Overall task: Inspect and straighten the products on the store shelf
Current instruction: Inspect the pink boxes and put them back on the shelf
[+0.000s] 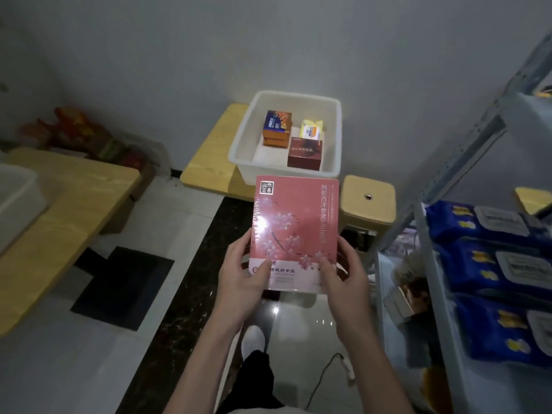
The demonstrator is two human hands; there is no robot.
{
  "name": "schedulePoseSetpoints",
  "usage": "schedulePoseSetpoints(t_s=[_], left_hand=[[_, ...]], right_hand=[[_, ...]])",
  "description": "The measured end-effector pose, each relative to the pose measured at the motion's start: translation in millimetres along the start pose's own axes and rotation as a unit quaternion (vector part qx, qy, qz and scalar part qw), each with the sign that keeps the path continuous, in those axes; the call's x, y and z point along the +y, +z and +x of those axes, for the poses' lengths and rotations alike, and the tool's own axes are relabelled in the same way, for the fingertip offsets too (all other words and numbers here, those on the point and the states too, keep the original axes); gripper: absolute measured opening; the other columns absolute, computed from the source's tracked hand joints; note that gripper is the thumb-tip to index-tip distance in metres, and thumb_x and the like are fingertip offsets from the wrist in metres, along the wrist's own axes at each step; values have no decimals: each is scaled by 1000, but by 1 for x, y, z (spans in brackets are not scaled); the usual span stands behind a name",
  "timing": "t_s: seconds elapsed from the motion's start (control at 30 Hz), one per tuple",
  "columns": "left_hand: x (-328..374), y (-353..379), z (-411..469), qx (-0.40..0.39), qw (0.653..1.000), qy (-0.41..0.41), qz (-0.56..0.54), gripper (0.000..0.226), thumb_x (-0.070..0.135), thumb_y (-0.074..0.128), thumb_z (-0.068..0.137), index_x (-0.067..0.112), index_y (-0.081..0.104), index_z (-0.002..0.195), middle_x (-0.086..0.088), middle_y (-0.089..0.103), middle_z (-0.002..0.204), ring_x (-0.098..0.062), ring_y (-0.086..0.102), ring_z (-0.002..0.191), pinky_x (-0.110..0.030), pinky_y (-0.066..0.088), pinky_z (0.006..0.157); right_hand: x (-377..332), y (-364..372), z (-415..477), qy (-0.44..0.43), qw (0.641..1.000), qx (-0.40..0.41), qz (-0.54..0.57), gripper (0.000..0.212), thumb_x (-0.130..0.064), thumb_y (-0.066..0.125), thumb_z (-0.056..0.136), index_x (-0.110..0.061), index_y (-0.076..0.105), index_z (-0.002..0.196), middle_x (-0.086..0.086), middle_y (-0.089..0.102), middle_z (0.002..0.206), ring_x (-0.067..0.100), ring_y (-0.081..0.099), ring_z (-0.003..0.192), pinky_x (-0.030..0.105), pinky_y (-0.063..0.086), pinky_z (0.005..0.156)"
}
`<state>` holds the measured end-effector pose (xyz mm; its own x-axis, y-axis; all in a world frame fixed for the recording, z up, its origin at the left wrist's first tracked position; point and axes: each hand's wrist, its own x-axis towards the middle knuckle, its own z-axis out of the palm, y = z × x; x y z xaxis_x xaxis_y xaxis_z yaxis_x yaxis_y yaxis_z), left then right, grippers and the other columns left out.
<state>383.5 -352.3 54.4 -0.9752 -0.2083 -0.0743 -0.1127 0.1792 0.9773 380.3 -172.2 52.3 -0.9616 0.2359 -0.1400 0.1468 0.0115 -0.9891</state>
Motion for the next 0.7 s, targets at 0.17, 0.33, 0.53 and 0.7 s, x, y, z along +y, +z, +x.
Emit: schedulePoseSetpoints(t_s=[0.17,0.33,0.53,0.7], left_hand=[[9,-32,112,6,1000,-1,21,62,16,72,94,35,49,148,12,54,137,4,57,118,-10,54,79],[14,-50,197,5,999,-20,31,63,30,73,90,41,48,147,13,57,137,-8,61,122,-40,60,93],[10,-49,282,8,999,-28,46,65,20,71,92,36,46,150,13,55,139,-8,61,120,-36,59,93],[14,-34,348,4,998,-24,66,62,15,69,94,32,47,148,14,52,138,3,55,120,-12,52,86]], right_hand=[[-16,77,87,8,1000,4,5,45,-22,68,99,-37,56,140,-7,63,136,7,63,120,28,57,94],[-28,123,153,4,1000,-4,-1,46,-22,68,99,-35,57,142,-14,66,130,2,64,116,24,57,90],[-36,159,230,9,1000,-3,-10,45,-18,68,99,-33,58,140,-16,68,127,-1,64,115,25,56,93],[-37,176,295,14,1000,5,-12,46,-19,68,99,-33,57,141,-19,66,128,-6,62,113,20,55,92]])
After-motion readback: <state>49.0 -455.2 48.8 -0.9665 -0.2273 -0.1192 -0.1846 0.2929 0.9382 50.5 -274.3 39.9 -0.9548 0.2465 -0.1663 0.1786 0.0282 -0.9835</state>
